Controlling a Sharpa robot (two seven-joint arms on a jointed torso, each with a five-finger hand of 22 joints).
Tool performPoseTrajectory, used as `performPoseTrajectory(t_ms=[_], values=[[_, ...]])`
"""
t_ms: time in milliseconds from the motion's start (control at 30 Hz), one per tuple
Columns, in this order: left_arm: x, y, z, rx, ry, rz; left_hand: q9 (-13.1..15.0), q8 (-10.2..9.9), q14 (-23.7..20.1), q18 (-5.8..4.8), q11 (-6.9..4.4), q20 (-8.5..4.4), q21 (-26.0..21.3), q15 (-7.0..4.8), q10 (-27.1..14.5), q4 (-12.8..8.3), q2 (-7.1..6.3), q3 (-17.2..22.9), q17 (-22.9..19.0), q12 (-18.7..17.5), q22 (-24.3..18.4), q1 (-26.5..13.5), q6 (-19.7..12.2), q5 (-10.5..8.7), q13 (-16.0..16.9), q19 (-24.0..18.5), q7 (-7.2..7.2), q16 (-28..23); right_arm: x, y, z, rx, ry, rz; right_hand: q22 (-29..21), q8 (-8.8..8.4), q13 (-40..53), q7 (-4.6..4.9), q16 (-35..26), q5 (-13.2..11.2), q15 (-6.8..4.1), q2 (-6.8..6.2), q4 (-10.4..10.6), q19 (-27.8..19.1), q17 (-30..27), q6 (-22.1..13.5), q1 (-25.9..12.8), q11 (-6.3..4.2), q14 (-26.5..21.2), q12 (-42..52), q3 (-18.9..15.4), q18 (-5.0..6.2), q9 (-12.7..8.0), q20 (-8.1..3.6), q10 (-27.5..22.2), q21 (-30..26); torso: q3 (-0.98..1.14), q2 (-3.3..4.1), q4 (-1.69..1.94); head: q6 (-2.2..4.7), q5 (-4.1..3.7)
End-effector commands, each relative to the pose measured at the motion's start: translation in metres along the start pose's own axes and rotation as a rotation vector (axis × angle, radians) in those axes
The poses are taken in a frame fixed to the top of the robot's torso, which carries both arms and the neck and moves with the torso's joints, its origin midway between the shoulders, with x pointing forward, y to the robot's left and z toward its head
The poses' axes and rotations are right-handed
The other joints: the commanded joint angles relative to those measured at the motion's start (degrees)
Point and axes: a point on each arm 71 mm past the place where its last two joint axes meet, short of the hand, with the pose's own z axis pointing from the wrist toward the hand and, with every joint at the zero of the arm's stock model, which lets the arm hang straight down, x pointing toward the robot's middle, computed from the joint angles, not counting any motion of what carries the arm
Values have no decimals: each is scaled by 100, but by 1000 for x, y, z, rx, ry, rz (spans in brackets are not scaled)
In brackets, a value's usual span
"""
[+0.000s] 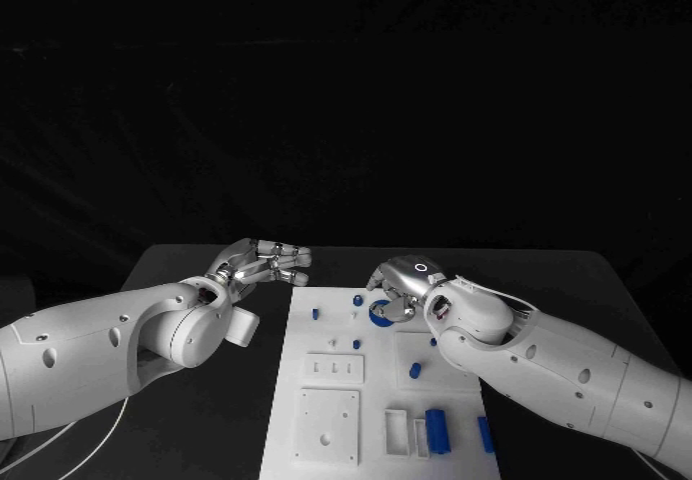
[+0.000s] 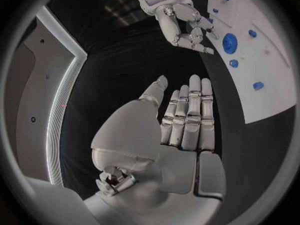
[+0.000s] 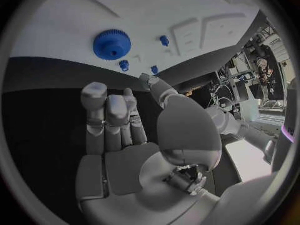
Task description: Assemble the parts on the task board
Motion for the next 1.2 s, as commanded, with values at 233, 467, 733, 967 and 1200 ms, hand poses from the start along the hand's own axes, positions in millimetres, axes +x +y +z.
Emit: performPoseTrajectory(t_ms=[233,467,733,967,1200], values=[[2,-2,2,8,11,-6,-6,-14,-30,-46,3,32,-6,-1,-54,20,-28,2,-6,-26,-6,11,-36,21,9,-13,6,-19,10,-16,-1,36,65,-14,479,-24,-20,85,-7,-673,68,76,140,210,20,-583,290,100,27,-32,-783,8,-19,40,-35,-17,12,3,-1,3,-24],[3,-2,2,8,13,-6,-6,-14,-29,-45,5,35,1,1,-63,32,-39,15,-6,-26,-16,6,-38,19,9,-16,8,-27,21,-23,1,56,92,-7,480,-40,-22,119,6,-675,79,13,312,206,27,-934,403,124,20,-6,-841,27,-33,57,-45,-10,12,5,9,-6,-28],[5,-1,3,8,16,-7,-6,-14,-28,-45,4,34,2,0,-61,26,-38,20,-5,-25,-16,15,-38,25,10,-17,7,-27,31,-26,1,67,112,0,479,-34,-32,118,6,-484,73,19,328,207,28,-922,390,119,19,-12,-816,32,-30,52,-55,-16,0,6,16,-23,-14],[5,-1,3,7,16,-7,-6,-14,-28,-45,4,34,2,0,-61,26,-38,20,-5,-25,-16,15,-38,25,10,-17,7,-27,37,-29,1,77,123,9,477,-27,-42,96,-7,-248,58,60,280,205,20,-610,310,100,16,-21,-739,24,-18,39,-68,-28,-3,3,3,-35,10],[4,-1,3,7,16,-7,-5,-14,-29,-45,5,34,11,1,-62,31,-40,31,-6,-25,-19,4,-38,28,9,-23,8,-29,40,-29,0,77,124,19,477,-17,-40,81,-15,-227,47,127,170,205,19,-399,193,85,19,-17,-576,13,-9,25,-60,-28,3,-1,-4,-34,28]])
